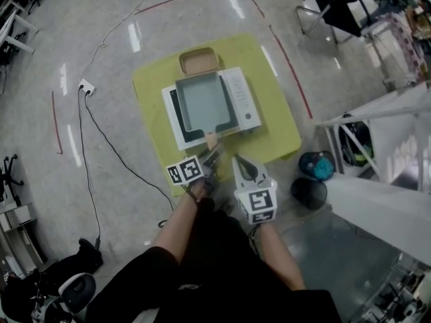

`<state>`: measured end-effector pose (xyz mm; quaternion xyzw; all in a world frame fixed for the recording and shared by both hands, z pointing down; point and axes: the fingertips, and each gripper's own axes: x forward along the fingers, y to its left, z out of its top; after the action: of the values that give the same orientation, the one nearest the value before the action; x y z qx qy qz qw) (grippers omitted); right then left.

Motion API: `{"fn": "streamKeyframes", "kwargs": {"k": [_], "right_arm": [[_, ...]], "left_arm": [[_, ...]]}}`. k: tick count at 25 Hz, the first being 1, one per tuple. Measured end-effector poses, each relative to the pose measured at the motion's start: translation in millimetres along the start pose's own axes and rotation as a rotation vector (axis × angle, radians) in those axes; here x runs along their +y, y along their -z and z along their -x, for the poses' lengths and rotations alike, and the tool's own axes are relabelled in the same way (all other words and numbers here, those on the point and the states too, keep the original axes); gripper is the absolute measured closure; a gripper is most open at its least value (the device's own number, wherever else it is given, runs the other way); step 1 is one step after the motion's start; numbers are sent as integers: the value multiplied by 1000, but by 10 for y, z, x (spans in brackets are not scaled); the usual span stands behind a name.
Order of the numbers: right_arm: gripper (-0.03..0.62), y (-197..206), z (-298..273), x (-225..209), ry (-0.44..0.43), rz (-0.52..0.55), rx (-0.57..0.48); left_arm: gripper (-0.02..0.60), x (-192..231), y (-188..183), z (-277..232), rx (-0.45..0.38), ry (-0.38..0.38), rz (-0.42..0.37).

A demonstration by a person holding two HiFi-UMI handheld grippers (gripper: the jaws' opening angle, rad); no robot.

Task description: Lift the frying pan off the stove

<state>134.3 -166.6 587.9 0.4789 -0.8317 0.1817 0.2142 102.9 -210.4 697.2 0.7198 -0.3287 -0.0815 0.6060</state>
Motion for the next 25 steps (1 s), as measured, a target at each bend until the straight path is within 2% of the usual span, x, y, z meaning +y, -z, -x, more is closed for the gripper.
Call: {"fn": "streamKeyframes", "kwargs": {"k": [8, 19, 25], "right_arm": [[579, -48, -34, 49, -18, 8, -12], [579, -119, -2, 114, -30, 16, -19], [579, -132, 53, 139, -33, 14, -33]], "left_arm": [[405, -63, 63, 52, 49, -2, -41], [396, -189, 86, 154, 73, 31, -26], [396, -347, 154, 242, 112, 39, -92]]}}
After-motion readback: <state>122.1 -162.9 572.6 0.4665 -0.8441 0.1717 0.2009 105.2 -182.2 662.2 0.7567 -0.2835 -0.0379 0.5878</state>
